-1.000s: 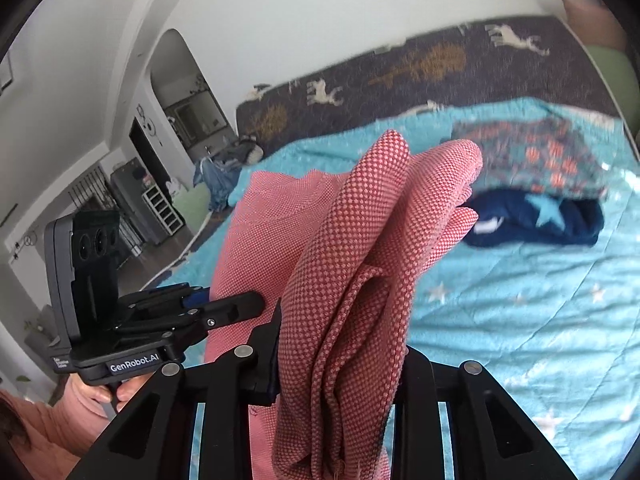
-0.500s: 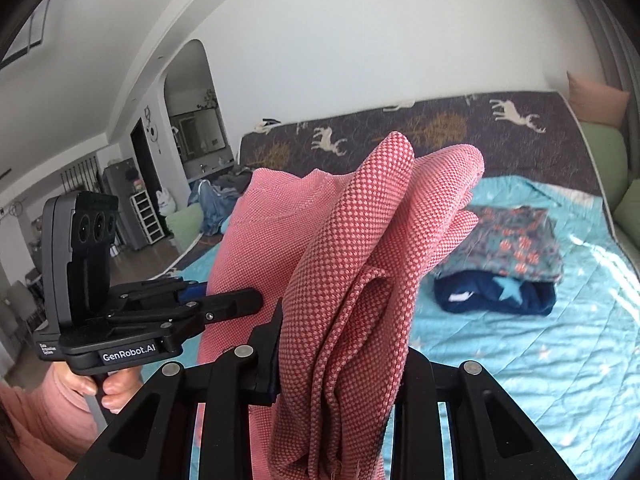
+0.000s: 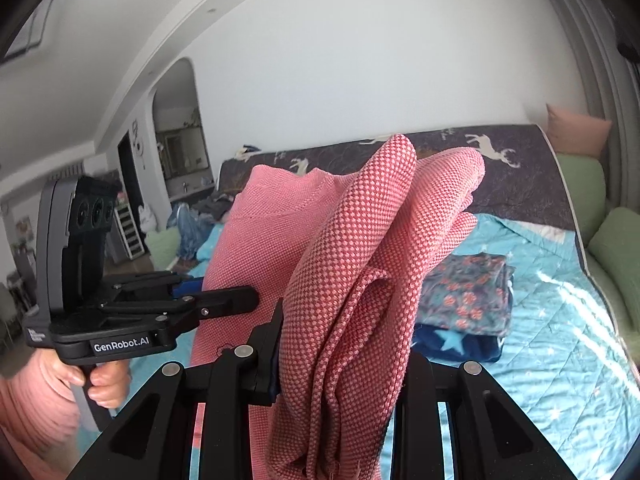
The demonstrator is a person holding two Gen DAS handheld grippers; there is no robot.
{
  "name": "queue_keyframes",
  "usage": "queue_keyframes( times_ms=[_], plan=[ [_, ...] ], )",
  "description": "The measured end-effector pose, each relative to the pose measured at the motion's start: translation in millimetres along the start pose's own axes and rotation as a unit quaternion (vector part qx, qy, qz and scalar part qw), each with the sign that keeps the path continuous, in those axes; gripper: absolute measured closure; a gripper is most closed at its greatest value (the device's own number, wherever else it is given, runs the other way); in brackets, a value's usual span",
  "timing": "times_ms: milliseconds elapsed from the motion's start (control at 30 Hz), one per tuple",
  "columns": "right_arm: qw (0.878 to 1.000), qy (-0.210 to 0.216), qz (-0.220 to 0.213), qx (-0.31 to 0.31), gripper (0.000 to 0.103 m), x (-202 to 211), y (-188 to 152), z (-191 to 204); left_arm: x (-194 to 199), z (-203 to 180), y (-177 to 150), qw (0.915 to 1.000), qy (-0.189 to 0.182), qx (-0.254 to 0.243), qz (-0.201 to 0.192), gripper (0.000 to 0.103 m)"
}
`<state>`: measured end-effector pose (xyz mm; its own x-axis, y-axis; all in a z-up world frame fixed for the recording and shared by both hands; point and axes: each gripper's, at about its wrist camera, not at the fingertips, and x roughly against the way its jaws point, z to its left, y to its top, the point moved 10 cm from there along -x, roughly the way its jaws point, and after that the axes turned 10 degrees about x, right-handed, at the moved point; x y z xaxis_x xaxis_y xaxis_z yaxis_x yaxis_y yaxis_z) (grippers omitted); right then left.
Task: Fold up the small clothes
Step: 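Carry the sweater with both grippers and place it on the folded clothes stack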
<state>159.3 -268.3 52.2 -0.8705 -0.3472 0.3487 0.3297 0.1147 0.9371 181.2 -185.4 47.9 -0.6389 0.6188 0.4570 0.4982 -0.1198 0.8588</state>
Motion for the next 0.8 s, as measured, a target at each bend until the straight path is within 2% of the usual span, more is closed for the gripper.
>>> queue_keyframes(
  times_ms=[167, 367, 600, 800],
  plan=[
    [1.0, -0.017, -0.023, -0.002, 0.074, 11.0, 35.6, -33.3, -11.0, -22.3, 34.4, 0.9994, -0.014, -0.018, -0.025, 0.074],
    [0.999, -0.033, -0.041, 0.005, 0.074, 11.8, 73.5, -57.1, -29.4, -33.2, 78.6, 0.9979, -0.004, -0.037, -0.053, 0.074],
    [0.998, -0.024, -0.044, -0.038, 0.074, -20.4, 101.8, -96.3, -65.9, -25.3, 111.6, 0.9959, 0.038, -0.055, -0.061, 0.074],
    [0.998, -0.022, -0.032, -0.051, 0.074, -65.1, 109.6, -129.9, -109.6, -1.0, 125.2, 0.9959, 0.065, -0.041, -0.047, 0.074]
  ],
)
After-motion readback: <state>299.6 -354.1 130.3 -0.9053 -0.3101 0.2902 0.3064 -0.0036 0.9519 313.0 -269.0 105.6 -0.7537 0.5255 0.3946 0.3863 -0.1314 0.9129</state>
